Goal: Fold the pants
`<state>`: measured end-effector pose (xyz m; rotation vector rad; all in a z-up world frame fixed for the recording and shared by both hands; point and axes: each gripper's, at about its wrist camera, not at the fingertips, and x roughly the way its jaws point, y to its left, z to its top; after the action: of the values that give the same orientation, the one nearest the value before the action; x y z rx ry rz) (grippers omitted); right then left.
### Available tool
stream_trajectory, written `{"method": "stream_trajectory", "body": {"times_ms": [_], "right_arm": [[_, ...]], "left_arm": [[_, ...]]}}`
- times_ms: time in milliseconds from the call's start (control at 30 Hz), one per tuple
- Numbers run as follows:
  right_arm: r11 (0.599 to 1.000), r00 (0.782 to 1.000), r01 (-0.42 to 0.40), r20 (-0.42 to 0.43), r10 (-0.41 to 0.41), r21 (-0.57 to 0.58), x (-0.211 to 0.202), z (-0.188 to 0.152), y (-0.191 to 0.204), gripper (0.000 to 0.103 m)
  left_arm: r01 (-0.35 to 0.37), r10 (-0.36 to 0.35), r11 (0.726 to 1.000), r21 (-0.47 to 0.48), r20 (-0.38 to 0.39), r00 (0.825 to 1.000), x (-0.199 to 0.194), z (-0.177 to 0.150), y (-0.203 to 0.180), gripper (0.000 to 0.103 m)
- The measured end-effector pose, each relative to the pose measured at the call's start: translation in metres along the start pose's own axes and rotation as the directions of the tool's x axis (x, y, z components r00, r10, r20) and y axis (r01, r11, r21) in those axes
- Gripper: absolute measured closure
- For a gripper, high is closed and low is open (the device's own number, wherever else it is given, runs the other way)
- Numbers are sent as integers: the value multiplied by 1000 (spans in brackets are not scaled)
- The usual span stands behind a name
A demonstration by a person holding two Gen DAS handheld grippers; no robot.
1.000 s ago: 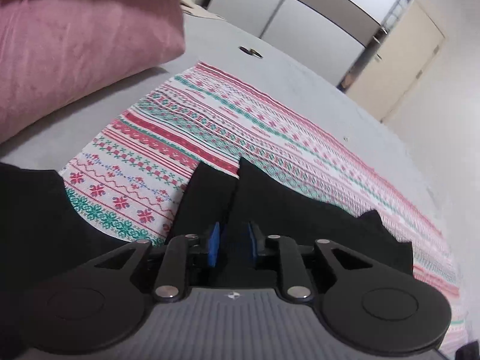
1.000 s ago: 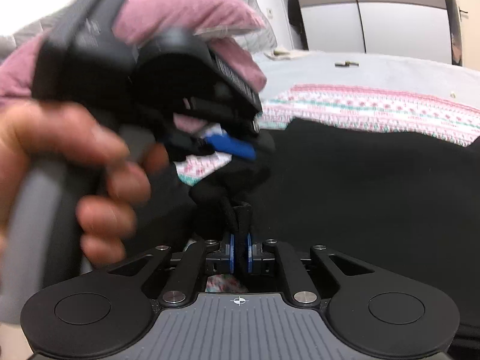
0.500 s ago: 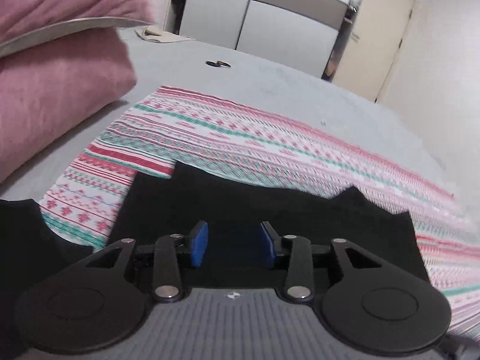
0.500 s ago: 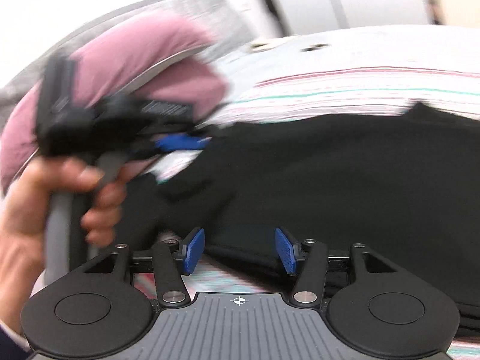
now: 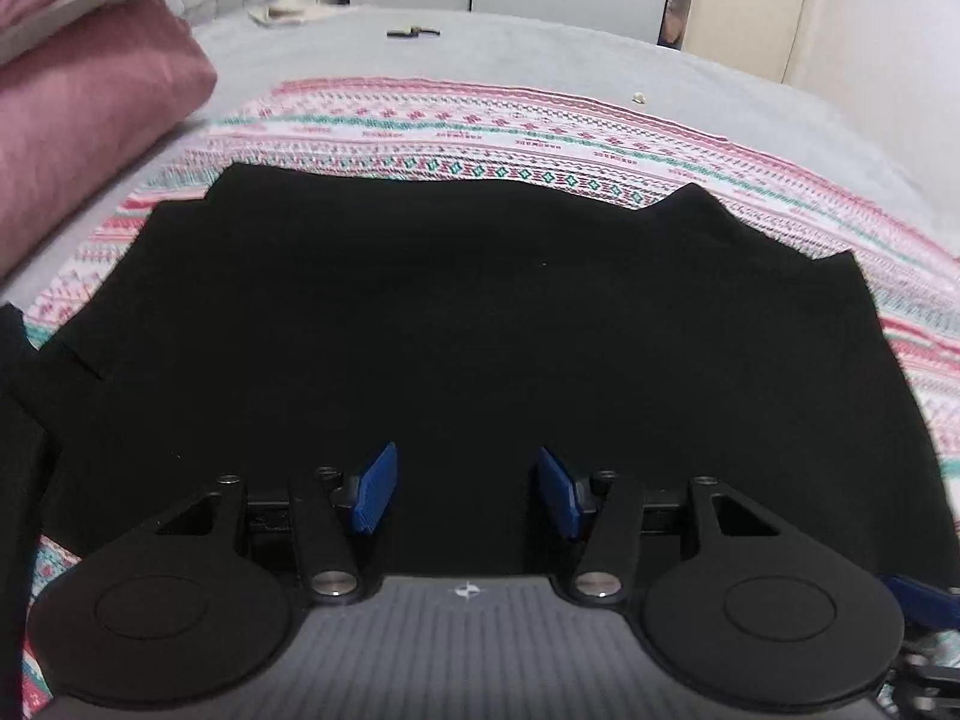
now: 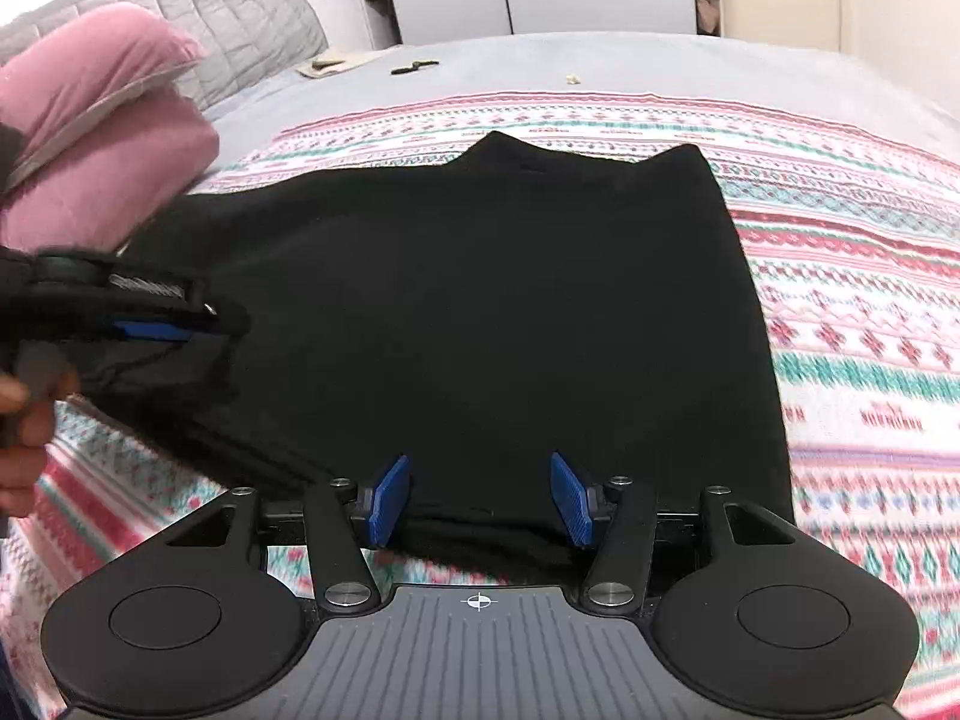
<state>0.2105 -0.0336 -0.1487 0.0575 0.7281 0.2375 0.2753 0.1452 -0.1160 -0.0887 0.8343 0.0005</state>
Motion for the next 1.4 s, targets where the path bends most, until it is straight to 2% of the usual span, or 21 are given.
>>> {"method": "stream_trajectory", "body": {"times_ms": [67,233,333,400,467,533,633,700,767,833,933,1033,1133,1267,1400], "right_arm": [[1000,1000,-15,-5,15,17,-6,-2,-2,51],[997,1000,18,-16,-19,-72,-23,-6,8,51],[1000,998,21,55,-20,-17,-40,3,-2,51],[999,995,48,84,-49,14,-42,9,-10,51],[996,994,87,60,-88,26,-31,12,-18,51],[993,993,112,-26,-111,44,-10,7,-27,50],[987,988,155,-14,-156,-45,-7,2,-14,50],[987,985,159,-63,-161,-30,-4,19,-12,50],[995,995,96,-22,-95,25,-5,40,-18,50],[997,997,68,23,-69,47,-2,65,-23,50],[996,999,42,12,-43,79,24,100,-35,49],[994,994,88,-67,-83,64,68,126,-46,49],[988,985,140,-110,-133,63,104,143,-62,49],[987,991,124,-71,-117,102,125,159,-82,44],[982,986,167,-44,-164,88,140,173,-87,43]], "left_arm": [[-14,14,1000,6,5,1000,0,0,1,20],[-32,32,999,18,9,999,-2,0,-1,20],[-33,32,999,24,10,999,-5,-2,-5,20],[-33,33,999,27,11,999,-5,-2,-5,20],[-31,30,999,26,10,999,-4,-3,-5,20],[-30,30,999,26,8,1000,-4,-5,-4,20],[-35,35,999,32,10,999,-3,-5,-7,20],[-37,37,999,33,11,999,-4,-6,-8,20],[-35,34,999,32,10,999,-4,-6,-8,20],[-32,32,999,29,7,999,-4,-5,-7,20],[-32,32,999,27,4,999,-3,-4,-7,20],[-31,31,999,33,5,1000,-2,-5,-7,20],[-27,27,999,30,5,1000,-2,-5,-7,20],[-26,26,999,32,4,1000,-3,-5,-6,20],[-25,25,999,34,4,1000,-3,-5,-6,20]]}}
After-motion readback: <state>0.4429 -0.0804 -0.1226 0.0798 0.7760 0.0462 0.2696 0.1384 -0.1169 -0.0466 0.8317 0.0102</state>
